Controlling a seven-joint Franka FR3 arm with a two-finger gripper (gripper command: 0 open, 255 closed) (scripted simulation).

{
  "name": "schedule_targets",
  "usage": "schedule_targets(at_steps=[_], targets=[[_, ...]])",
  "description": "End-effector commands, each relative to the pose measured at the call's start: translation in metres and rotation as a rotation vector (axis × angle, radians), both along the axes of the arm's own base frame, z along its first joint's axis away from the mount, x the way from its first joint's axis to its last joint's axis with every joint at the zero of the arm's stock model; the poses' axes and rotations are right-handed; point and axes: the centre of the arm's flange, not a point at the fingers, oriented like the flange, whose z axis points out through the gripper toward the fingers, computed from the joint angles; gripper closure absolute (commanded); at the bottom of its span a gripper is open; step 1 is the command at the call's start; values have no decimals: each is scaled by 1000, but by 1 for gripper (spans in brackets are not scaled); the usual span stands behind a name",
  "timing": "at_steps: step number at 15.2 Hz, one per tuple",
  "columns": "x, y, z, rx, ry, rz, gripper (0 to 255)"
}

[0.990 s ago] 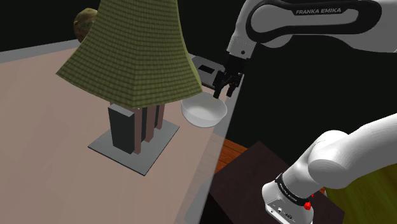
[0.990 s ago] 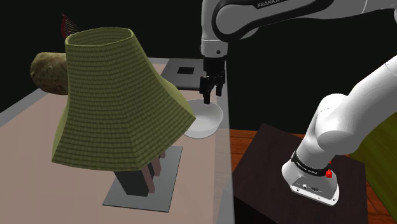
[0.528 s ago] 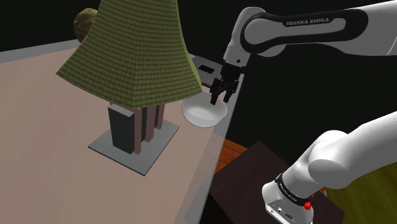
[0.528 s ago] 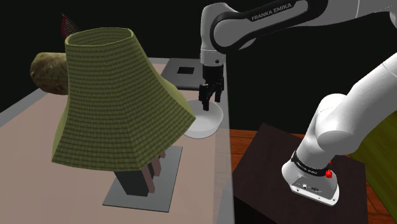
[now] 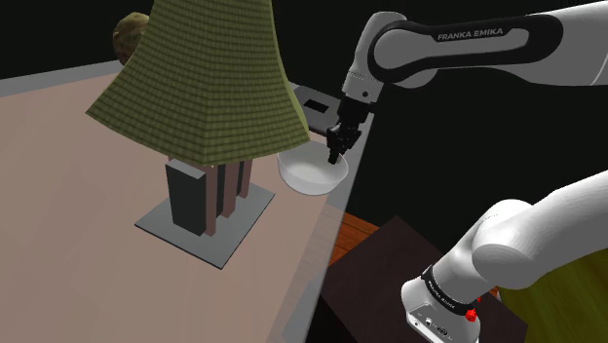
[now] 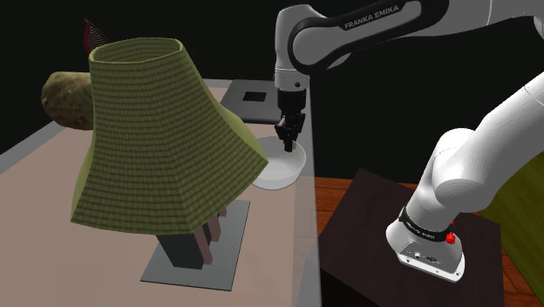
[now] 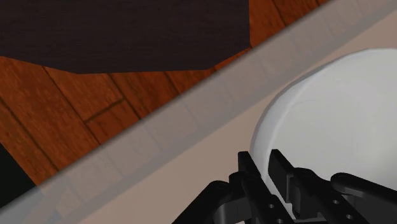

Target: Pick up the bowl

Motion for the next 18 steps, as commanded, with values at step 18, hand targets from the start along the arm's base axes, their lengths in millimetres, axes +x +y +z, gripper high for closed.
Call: schedule_targets(at_steps=[18], targets=[[0,1,79,-1,2,0,255]])
